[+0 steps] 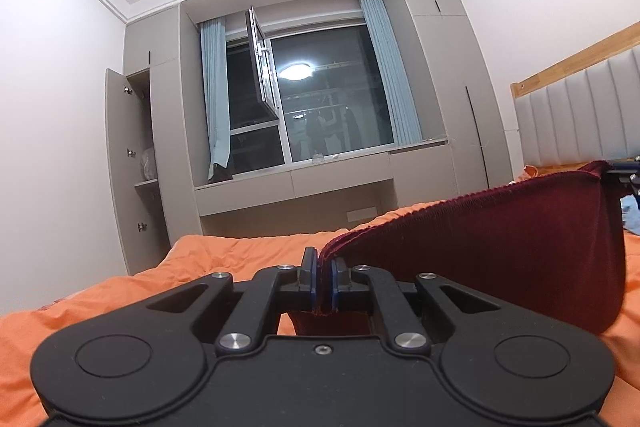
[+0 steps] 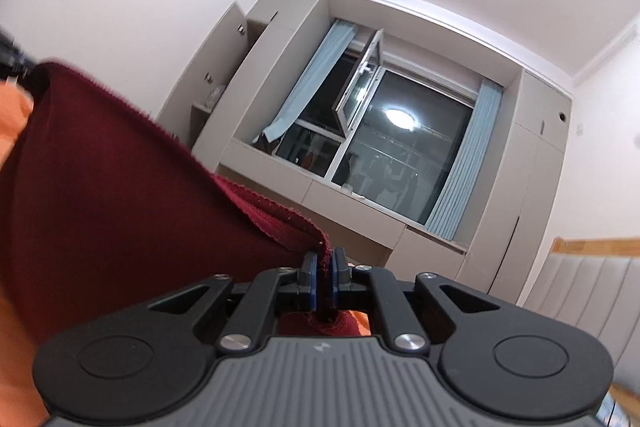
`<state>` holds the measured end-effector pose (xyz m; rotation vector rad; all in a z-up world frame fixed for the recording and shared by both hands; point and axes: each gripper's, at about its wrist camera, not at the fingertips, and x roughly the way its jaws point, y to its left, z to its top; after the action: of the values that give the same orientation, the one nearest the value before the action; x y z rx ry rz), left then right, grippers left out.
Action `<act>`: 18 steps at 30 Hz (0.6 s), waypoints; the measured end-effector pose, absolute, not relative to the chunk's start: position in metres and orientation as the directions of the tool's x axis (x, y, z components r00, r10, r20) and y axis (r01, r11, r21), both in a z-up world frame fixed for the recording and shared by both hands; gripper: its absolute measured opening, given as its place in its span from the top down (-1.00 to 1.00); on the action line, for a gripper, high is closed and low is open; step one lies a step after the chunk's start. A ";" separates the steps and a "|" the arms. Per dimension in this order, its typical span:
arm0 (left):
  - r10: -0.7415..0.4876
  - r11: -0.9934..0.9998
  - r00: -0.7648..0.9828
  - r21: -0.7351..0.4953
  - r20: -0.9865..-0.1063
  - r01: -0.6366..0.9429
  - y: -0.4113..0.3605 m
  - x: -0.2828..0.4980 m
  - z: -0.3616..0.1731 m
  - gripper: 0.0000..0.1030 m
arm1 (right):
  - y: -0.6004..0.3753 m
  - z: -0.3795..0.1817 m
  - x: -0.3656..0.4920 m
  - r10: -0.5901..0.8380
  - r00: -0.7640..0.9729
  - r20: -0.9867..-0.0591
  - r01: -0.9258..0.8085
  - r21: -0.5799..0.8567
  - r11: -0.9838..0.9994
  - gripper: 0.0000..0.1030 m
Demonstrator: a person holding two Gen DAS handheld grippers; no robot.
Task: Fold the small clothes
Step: 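Lift the hem with both tools and carry it over toward the collar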
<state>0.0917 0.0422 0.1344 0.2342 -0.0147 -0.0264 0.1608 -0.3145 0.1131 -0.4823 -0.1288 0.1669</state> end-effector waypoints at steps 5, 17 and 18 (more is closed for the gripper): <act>0.006 0.969 1.000 0.248 -0.023 0.000 0.044 0.168 0.131 0.86 | -0.297 0.097 0.237 0.187 0.982 0.014 -0.156 -0.490 0.858 0.85; 0.125 0.968 0.954 0.246 -0.273 -0.056 0.063 0.329 0.086 0.84 | -0.267 0.035 0.355 0.208 0.958 -0.196 -0.282 -0.524 0.804 0.85; 0.135 0.970 0.947 0.234 -0.291 -0.066 0.066 0.335 0.081 0.83 | -0.264 0.031 0.362 0.212 0.954 -0.212 -0.294 -0.524 0.799 0.85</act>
<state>0.3353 0.0661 0.0809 0.2245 0.3110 0.1031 0.3619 -0.2640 0.0309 -0.5846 0.1454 0.2728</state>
